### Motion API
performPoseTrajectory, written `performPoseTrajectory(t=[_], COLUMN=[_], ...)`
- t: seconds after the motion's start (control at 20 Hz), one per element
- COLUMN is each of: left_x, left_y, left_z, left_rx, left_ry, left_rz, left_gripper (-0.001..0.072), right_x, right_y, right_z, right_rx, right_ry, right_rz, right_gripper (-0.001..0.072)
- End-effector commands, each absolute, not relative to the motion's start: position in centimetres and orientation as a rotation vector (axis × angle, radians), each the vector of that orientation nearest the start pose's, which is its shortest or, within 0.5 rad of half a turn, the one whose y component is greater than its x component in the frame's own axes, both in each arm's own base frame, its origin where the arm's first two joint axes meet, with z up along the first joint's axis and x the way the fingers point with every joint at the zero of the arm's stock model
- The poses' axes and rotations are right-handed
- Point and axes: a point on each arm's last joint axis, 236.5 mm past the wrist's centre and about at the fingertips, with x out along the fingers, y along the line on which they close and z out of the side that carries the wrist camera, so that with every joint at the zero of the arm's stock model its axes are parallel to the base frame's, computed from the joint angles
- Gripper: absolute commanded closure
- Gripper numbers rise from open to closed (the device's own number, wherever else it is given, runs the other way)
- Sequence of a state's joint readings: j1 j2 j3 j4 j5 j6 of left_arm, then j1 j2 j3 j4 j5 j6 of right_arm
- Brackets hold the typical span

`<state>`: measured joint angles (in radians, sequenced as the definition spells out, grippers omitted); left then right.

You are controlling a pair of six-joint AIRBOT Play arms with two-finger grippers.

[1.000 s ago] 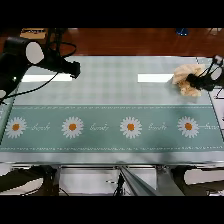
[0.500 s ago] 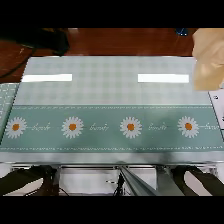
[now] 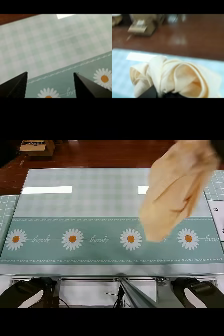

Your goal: Fold the shirts.

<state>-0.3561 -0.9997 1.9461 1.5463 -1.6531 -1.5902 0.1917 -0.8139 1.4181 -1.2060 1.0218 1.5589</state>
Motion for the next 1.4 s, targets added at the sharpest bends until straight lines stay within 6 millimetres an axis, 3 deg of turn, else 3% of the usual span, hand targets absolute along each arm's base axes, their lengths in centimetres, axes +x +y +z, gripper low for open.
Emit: performPoseTrajectory(t=[0.0, 0.15, 0.3, 0.35, 0.45, 0.5, 0.6, 0.7, 0.75, 0.85, 0.95, 1.05, 1.2, 1.35], left_x=[25.5, 25.8, 26.0, 26.1, 26.5, 26.7, 27.2, 27.7, 27.8, 27.6, 26.8, 25.5, 24.1, 24.9], left_y=[-10.1, -10.2, -10.3, -10.4, -10.7, -11.3, -12.9, -14.5, -15.3, -16.4, -16.8, -16.7, -15.1, -13.2], left_z=[32.8, 30.3, 27.1, 25.9, 23.6, 22.6, 20.2, 17.3, 15.4, 11.2, 6.6, 2.4, -1.6, -2.5], left_rx=[0.117, 0.131, 0.147, 0.152, 0.156, 0.15, 0.125, 0.087, 0.07, 0.021, -0.025, -0.059, -0.138, -0.265], left_ry=[0.813, 0.893, 0.987, 1.018, 1.067, 1.083, 1.107, 1.135, 1.155, 1.213, 1.284, 1.349, 1.426, 1.411], left_rz=[-0.351, -0.347, -0.34, -0.338, -0.344, -0.36, -0.41, -0.452, -0.477, -0.496, -0.494, -0.476, -0.436, -0.418], left_gripper=[-0.0007, 0.0004, 0.0003, 0.0003, 0.0002, 0.0002, 0.0002, 0.0002, 0.0001, 0.0001, 0.0001, 0.0003, 0.0003, 0.0003], right_x=[31.7, 30.6, 30.0, 30.0, 31.1, 31.8, 34.0, 36.5, 37.5, 38.4, 37.8, 37.3, 36.1, 34.5], right_y=[22.8, 30.3, 34.5, 34.7, 33.6, 32.5, 28.4, 21.7, 17.4, 8.7, 1.8, -2.7, -5.3, -5.0], right_z=[22.8, 12.5, 5.2, 4.0, 4.1, 5.4, 9.7, 14.2, 16.2, 18.3, 17.8, 16.2, 12.2, 7.6], right_rx=[0.131, 0.06, 0.018, 0.015, 0.029, 0.028, -0.015, -0.079, -0.117, -0.169, -0.111, 0.023, 0.243, 0.365], right_ry=[0.744, 0.933, 1.064, 1.091, 1.092, 1.073, 0.991, 0.883, 0.823, 0.784, 0.846, 0.892, 0.947, 1.022], right_rz=[0.664, 0.765, 0.792, 0.786, 0.759, 0.75, 0.711, 0.57, 0.464, 0.241, 0.08, -0.016, -0.037, -0.007], right_gripper=[0.0674, 0.0673, 0.0669, 0.0591, 0.0242, 0.0156, 0.0158, 0.0158, 0.0158, 0.0158, 0.0158, 0.0158, 0.0158, 0.0158])
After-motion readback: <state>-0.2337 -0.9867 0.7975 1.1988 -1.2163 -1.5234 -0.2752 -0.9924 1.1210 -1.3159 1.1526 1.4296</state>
